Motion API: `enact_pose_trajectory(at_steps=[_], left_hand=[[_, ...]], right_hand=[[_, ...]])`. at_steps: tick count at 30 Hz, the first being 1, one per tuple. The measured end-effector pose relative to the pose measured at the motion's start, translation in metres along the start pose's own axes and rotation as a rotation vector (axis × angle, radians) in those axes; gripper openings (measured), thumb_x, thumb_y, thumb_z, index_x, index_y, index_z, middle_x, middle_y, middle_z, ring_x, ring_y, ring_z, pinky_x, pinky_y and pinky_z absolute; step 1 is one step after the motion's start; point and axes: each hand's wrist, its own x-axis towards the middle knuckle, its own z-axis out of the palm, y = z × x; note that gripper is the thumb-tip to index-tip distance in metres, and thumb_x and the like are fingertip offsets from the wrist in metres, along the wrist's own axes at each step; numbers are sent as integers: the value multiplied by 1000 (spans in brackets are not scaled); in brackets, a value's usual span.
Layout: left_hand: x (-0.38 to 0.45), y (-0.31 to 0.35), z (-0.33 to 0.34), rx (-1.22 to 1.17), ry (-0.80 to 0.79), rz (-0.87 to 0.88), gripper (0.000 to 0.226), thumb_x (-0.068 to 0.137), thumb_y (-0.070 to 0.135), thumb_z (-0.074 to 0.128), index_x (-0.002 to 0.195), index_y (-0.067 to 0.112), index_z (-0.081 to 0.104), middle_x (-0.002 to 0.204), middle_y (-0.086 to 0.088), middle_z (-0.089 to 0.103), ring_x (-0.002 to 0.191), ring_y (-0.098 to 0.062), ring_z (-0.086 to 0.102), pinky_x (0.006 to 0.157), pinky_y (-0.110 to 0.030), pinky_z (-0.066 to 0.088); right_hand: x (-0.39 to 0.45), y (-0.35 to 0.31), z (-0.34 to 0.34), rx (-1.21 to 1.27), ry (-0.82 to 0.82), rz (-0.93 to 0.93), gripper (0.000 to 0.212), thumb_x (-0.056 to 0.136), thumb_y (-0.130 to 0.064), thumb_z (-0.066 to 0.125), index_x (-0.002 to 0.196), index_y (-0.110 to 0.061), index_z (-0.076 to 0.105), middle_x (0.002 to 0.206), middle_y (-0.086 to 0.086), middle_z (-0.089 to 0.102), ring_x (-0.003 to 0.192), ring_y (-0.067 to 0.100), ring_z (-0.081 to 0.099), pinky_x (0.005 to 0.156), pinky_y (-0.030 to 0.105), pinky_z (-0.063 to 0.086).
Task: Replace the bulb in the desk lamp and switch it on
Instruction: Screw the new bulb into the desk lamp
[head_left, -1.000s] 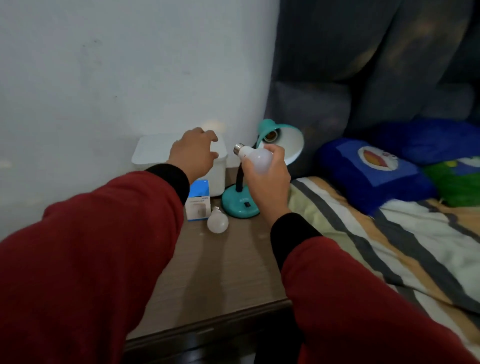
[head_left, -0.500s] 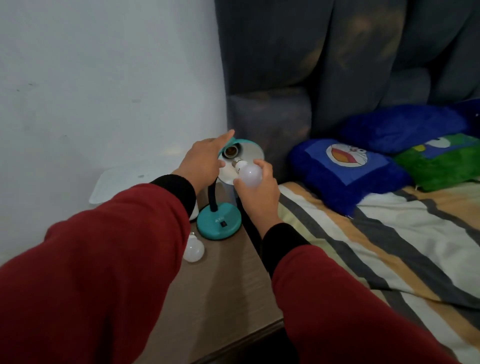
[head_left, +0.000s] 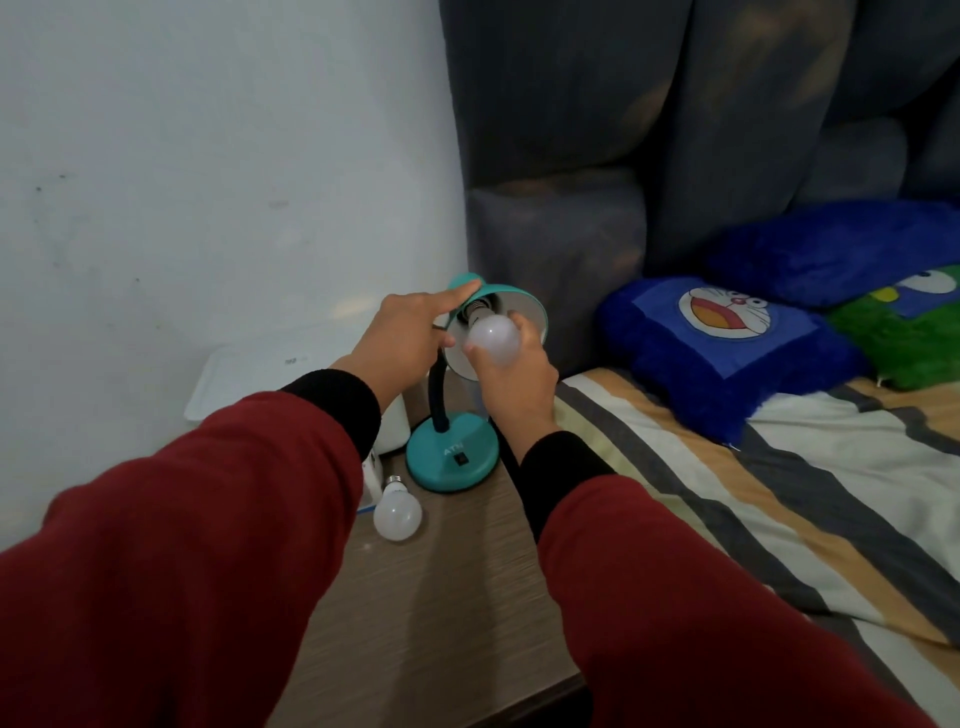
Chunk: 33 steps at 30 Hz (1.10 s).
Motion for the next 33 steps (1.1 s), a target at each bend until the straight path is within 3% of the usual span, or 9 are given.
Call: enact_pose_trajectory(at_steps=[7,13,16,18,20,23,26,29,33], left_hand=[[2,-4,-2,-6,6,-19,63,91,-6,50,139,33,40,127,-12,57,84,-6,53,76,1,28],[1,-2,-1,-20,-5,-21,60,93,-3,49,139,34,40,122,-12,60,99,-16,64,84,-6,33],[1,-2,-1,19,-4,-12,60,93,-2,49,140,34,38,121,-13,62,101,-18,64,82,-3,31],[2,-2,-2,11,4,-4,60,93,-3,50,140,32,39,127,-13,58,103,-19,65,85,-6,33],[2,-3,-2,-12,8,-12,60,93,-3,50,140,32,40,131,-12,56,104,-20,64,88,-9,34],[2,-4,1,-29,7,-10,59,93,-2,51,139,33,41,127,-12,57,105,-20,63,89,-11,36],[3,-5,2,-6,16,8,59,93,-2,51,139,32,40,123,-14,59,104,-21,63,85,-8,36],[4,-5,2,39,25,5,60,93,0,52,141,33,38,122,-13,60,96,-18,59,82,-6,31],[3,-3,2,61,22,0,61,93,1,51,141,35,36,120,-14,61,101,-20,60,87,-11,34]], right_hand=[[7,-2,10,134,30,146,63,87,-45,60,139,-14,41,133,15,49,120,30,52,97,33,44],[5,1,16,367,-16,274,62,67,-40,72,116,-37,33,118,15,58,97,31,67,88,45,56],[10,4,16,498,-35,304,52,76,-26,73,114,-25,38,114,13,60,81,25,70,88,41,57],[11,-1,17,521,-12,357,48,84,-39,66,118,-11,46,110,10,61,72,18,69,86,37,57],[12,-4,19,353,15,373,65,84,-59,54,122,-6,53,116,12,64,89,23,69,91,39,55],[9,-4,18,358,48,312,72,79,-51,64,138,-18,38,130,13,54,112,28,59,97,43,50],[11,1,20,436,30,237,54,74,-38,71,116,-36,38,123,15,52,101,26,61,90,43,55],[13,-3,17,488,45,307,35,90,-34,59,118,-22,42,118,12,55,75,17,65,72,22,58],[20,-4,16,447,37,445,61,90,-48,51,134,-6,43,118,9,58,91,26,70,82,31,57]])
